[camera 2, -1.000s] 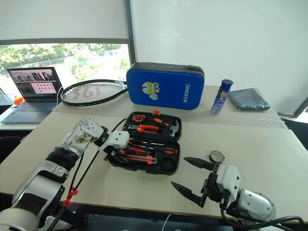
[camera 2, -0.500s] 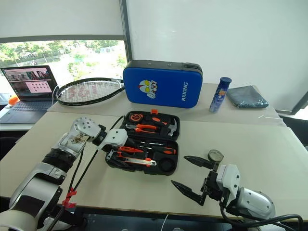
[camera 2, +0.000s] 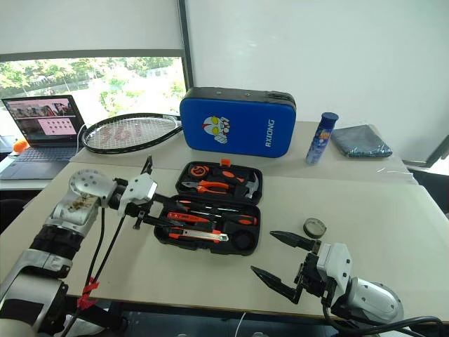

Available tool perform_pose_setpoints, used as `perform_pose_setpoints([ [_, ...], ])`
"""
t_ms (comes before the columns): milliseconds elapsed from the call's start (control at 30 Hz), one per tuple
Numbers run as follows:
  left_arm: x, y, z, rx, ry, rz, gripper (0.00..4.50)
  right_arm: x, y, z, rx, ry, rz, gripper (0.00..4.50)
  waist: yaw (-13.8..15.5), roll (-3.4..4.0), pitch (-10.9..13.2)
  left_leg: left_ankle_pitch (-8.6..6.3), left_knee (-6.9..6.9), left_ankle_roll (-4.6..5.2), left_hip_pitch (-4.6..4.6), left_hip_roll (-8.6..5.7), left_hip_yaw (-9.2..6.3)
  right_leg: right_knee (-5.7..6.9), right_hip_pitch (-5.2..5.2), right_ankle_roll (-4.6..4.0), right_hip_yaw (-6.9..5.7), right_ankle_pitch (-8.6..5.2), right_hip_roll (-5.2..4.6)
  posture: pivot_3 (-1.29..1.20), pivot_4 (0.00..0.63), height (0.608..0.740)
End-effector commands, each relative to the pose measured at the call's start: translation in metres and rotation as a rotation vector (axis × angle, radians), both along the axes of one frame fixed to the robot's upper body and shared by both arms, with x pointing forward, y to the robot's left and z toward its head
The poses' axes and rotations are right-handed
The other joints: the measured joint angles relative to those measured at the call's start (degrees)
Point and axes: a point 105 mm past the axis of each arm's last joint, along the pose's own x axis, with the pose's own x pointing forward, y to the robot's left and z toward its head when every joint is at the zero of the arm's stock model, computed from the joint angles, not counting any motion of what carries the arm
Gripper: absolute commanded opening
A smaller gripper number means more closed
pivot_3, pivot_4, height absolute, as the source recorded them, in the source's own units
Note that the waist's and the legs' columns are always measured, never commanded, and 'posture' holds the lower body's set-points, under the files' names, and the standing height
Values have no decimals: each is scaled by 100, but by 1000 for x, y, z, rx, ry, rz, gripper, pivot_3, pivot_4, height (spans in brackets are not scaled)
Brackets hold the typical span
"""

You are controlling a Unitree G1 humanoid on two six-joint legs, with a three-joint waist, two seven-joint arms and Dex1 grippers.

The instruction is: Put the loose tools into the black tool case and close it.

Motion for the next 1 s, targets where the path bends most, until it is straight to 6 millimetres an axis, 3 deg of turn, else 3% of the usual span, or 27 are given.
perform_pose_setpoints([
  [33,7,-11,-5,-6,-45,27,522,-2,0,12,1,-71,8,4500,22,0,0,0,1,0,-2,-1,-1,0,0,0,-2,0,-1,0,150,740],
  [67,9,-14,-8,-13,-39,46,152,-2,0,13,1,-72,8,4500,29,0,0,0,2,0,-3,-1,-1,-1,0,0,-3,0,-1,0,150,740],
  [100,11,-15,-9,-18,-35,59,68,-2,0,13,2,-72,8,4500,26,0,0,0,2,0,-4,-2,-2,-2,0,0,-3,0,-2,0,150,740],
  [333,21,-15,-23,26,-32,101,68,-1,2,14,1,-75,12,4500,-27,0,0,0,-1,0,-1,0,-2,0,-2,-1,-3,1,2,0,150,740],
  [733,15,-13,-58,164,-51,60,68,1,2,11,4,-81,-6,4500,-21,5,-3,0,-1,0,10,0,-2,0,9,0,-1,1,1,0,150,740],
  [1000,16,-17,-74,215,-90,108,68,2,2,11,-4,-92,-15,4500,-10,35,-21,-1,-5,-1,90,0,2,-12,94,40,0,-23,0,0,150,740],
])
